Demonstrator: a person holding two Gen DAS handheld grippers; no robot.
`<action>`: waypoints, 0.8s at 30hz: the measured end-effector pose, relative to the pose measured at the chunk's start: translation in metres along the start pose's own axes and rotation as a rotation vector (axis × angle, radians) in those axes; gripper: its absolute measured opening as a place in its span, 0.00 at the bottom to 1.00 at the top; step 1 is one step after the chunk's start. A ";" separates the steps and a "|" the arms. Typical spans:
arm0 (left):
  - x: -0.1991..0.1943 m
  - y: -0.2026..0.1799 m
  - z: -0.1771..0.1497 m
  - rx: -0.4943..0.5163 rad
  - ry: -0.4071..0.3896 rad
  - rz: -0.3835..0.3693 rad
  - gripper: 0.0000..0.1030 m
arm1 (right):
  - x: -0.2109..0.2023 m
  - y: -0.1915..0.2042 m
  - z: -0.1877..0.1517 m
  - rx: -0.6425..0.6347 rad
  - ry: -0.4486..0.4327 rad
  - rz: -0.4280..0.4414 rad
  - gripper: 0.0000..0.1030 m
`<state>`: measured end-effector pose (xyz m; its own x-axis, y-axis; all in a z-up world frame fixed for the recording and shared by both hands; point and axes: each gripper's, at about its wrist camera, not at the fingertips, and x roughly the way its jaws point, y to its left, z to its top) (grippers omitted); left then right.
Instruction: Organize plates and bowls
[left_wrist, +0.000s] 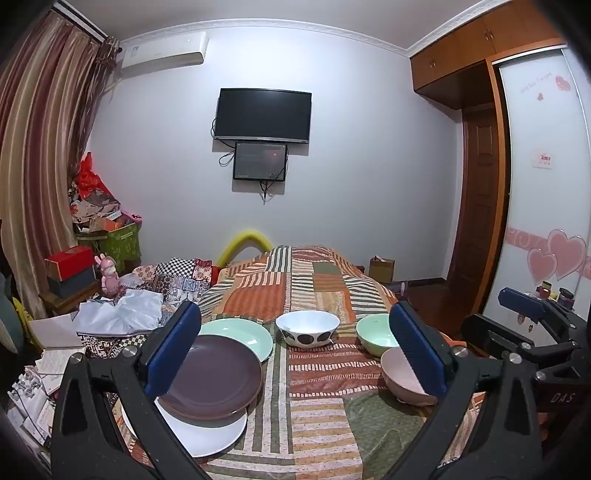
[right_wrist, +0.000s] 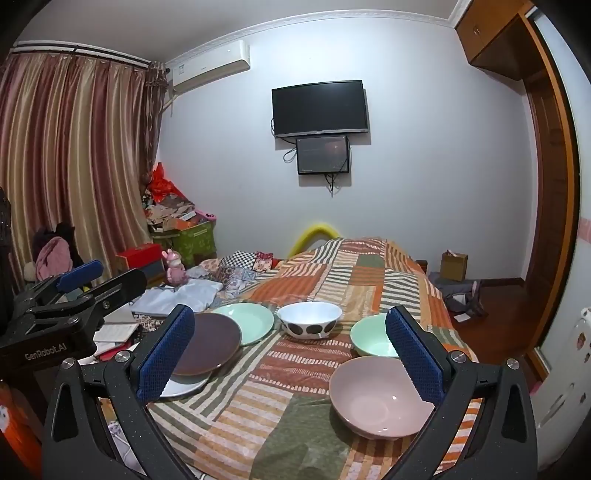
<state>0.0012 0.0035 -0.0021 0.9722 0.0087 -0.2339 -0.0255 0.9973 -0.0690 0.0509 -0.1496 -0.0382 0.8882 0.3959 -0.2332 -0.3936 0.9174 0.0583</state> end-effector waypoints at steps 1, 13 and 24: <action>0.000 0.000 0.000 0.000 0.001 0.000 1.00 | 0.000 0.001 0.000 0.002 0.000 0.001 1.00; 0.000 0.002 -0.001 -0.005 -0.001 -0.005 1.00 | 0.004 0.000 0.000 0.001 -0.003 -0.003 1.00; 0.001 0.002 -0.001 -0.007 -0.002 -0.006 1.00 | 0.003 -0.002 0.001 0.003 -0.004 -0.005 1.00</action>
<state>0.0016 0.0050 -0.0031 0.9728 0.0025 -0.2317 -0.0210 0.9968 -0.0771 0.0543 -0.1502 -0.0381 0.8912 0.3912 -0.2298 -0.3882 0.9196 0.0598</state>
